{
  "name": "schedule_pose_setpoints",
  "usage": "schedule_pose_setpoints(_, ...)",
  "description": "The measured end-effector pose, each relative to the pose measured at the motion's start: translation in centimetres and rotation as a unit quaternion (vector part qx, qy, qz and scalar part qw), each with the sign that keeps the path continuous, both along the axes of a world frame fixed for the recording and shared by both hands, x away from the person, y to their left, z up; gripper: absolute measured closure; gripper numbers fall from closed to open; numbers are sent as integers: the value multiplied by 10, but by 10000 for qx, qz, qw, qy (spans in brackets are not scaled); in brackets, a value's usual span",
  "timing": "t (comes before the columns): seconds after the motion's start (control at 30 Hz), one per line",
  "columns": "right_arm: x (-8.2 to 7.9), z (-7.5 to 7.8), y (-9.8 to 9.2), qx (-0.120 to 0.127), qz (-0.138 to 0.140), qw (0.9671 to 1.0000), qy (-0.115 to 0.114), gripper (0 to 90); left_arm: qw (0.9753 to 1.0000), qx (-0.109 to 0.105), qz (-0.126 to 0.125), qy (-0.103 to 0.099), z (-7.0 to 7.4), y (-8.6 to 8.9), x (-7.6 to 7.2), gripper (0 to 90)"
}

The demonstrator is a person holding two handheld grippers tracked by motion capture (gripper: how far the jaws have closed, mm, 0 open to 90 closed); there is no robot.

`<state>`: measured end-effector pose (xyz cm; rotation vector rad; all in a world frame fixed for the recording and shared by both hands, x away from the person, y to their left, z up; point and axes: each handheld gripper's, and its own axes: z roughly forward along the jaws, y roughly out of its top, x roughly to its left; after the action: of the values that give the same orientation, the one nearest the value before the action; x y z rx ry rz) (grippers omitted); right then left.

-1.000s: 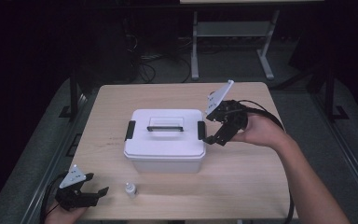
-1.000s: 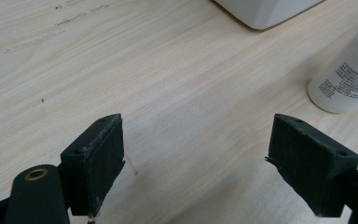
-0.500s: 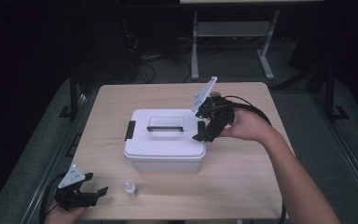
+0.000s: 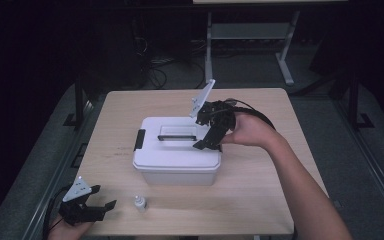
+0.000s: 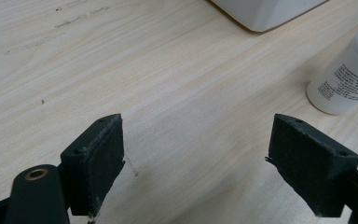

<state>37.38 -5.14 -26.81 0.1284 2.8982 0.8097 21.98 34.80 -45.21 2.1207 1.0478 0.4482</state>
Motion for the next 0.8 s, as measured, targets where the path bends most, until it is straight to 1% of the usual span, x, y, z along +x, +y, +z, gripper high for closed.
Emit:
schedule_pose_setpoints(0.07,1,0,5,-46,40,10000,-19,215,10000,-25,8,-15,0,0,0,180)
schedule_pose_setpoints(0.2,3,1,15,-56,86,9999,-31,215,10000,-29,-13,25,-1,1,0,180)
schedule_pose_setpoints(0.3,4,0,21,-78,125,9999,-53,223,10000,-45,-5,1,0,1,0,181)
schedule_pose_setpoints(0.4,5,-1,28,-128,154,9998,-42,231,10000,-43,8,4,0,2,0,180)
schedule_pose_setpoints(0.5,7,-3,33,-121,202,9997,-24,249,10000,-48,9,2,0,3,0,180)
schedule_pose_setpoints(0.57,8,-5,37,-170,216,9996,0,268,10000,-50,14,-2,0,3,0,180)
schedule_pose_setpoints(0.73,11,-7,43,-171,258,9995,18,328,10000,-60,16,3,0,3,0,180)
schedule_pose_setpoints(0.8,12,-8,46,-176,279,9995,4,369,10000,-60,13,3,0,3,0,180)
